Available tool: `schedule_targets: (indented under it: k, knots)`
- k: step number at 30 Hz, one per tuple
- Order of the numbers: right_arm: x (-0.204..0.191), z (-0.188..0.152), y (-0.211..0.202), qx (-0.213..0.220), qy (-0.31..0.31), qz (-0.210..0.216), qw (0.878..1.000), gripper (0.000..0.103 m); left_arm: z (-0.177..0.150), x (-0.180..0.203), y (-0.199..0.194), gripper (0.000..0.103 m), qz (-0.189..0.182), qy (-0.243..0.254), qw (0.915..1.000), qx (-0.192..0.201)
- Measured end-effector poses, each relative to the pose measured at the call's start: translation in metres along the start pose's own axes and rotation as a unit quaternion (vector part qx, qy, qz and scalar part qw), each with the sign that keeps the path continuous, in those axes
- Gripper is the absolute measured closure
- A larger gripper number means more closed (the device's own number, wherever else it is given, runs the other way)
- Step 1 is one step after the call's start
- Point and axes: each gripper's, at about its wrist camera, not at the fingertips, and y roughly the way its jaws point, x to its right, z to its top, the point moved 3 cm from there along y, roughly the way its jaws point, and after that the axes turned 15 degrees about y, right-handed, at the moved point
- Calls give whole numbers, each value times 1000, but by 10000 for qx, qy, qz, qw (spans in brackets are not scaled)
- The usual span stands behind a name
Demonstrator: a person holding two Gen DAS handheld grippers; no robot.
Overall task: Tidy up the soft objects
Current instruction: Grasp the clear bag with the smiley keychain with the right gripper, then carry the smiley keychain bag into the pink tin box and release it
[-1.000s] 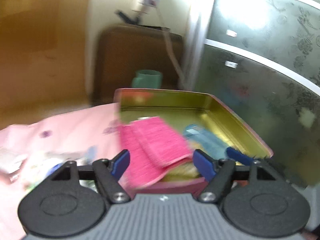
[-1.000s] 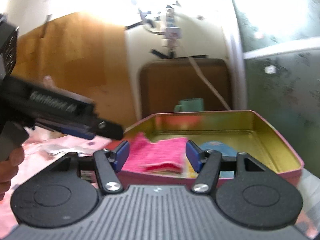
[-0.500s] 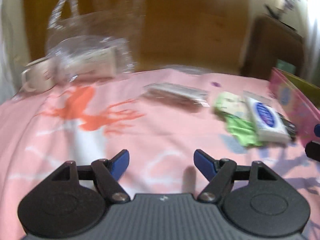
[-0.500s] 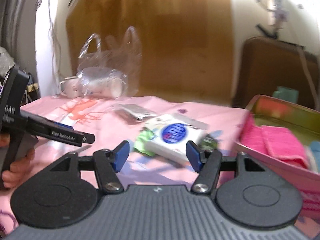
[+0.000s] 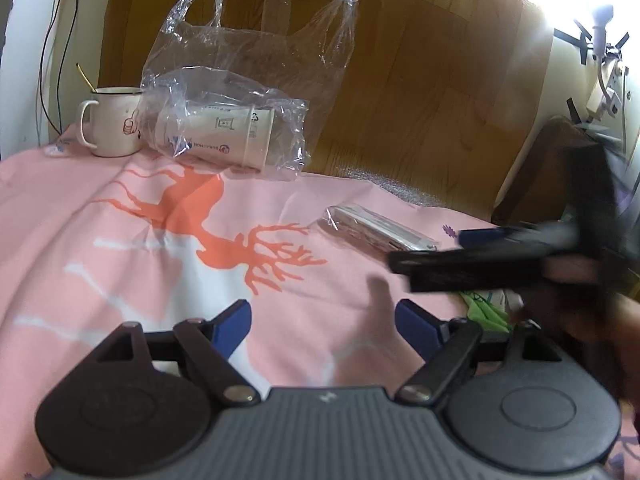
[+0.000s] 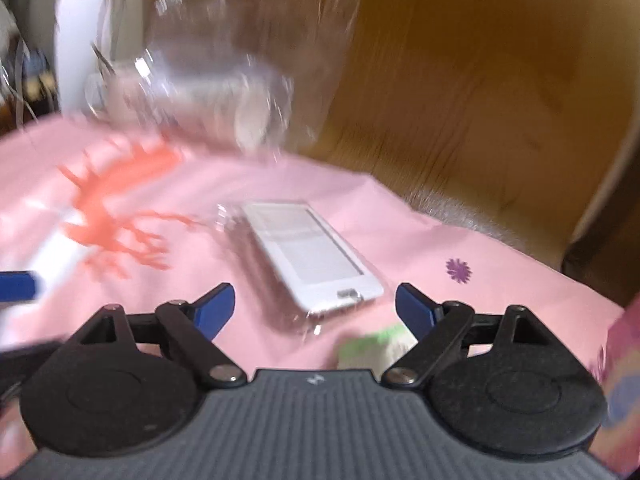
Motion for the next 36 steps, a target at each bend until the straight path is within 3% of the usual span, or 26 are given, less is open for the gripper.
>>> schedule_targets:
  k: [2,6,8,10,11,14,21,26,30,33,36]
  knots:
    - [0,8,17,-224,38,-90,9997,3,0,-1,1,18,-41,-42,10000,7]
    - [16,21,37,-736,765,148,9942,7,-1,-3,0,17,-92,-118,9999,19]
    - [24,21,35,-668,1019,194,9924,28,-1,-5,1,17,-113,-175,9998,11]
    - [27,19,26,-580,1094,277,9919,38,-1,-7,1,17,-131,-250,9996,17]
    - [27,19,21,-491,1094,287,9924,51,-1,-8,1,17,-134,-290,9995,18]
    - [17,21,1,-312,966,359,9942,69,-1,-11,1,15,-128,-369,9992,30]
    - [3,-7,-44,-174,952,752,9925,73,0,-16,-2,13,-78,-478,9988,77]
    - [11,-27,-80,-97,1510,1240,9807,76,0,-22,-3,11,-81,-643,9978,128]
    - [23,-55,-113,-303,2235,1905,9554,77,0,-23,-4,11,-82,-673,9976,141]
    - [35,-81,-135,-605,3083,2770,9080,77,0,-23,-5,10,-88,-656,9977,141]
    - [46,-108,-147,-836,3618,3239,8702,76,0,-23,-4,9,-107,-665,9977,127]
